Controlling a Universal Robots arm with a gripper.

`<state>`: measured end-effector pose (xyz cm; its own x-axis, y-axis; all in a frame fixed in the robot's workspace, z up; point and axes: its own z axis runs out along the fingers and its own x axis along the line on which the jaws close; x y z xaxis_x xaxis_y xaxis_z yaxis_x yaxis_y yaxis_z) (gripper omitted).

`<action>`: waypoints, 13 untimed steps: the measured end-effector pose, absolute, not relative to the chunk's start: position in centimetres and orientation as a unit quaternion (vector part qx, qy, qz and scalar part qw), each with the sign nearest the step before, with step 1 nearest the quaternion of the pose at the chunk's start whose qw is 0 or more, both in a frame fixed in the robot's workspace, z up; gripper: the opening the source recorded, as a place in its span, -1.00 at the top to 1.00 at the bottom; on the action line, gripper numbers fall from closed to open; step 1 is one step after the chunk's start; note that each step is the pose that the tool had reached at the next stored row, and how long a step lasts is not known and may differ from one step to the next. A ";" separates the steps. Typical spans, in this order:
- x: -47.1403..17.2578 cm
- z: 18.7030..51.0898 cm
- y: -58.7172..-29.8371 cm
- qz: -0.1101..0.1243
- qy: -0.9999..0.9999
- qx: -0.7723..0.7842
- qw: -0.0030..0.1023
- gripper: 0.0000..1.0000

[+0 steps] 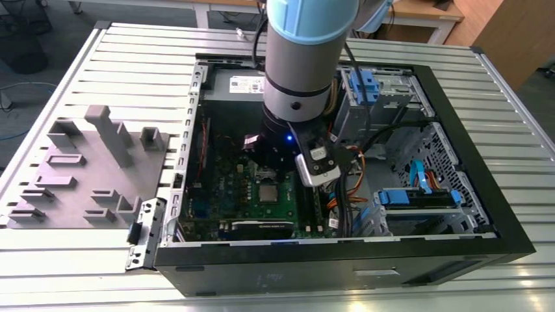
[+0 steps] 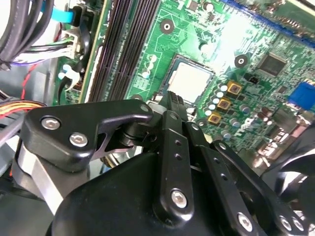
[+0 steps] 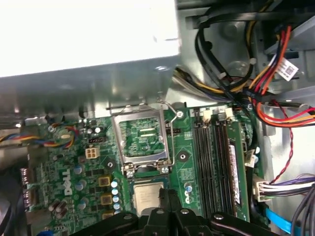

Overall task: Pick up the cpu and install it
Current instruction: 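Close the cpu cover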

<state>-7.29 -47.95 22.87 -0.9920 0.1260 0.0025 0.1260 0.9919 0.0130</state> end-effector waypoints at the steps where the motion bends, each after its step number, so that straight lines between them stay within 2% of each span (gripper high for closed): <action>1: -7.2 22.9 -47.9 -0.007 -0.998 -0.067 0.001 0.79; 13: -6.0 22.7 -46.6 -0.006 -0.996 -0.085 0.001 0.79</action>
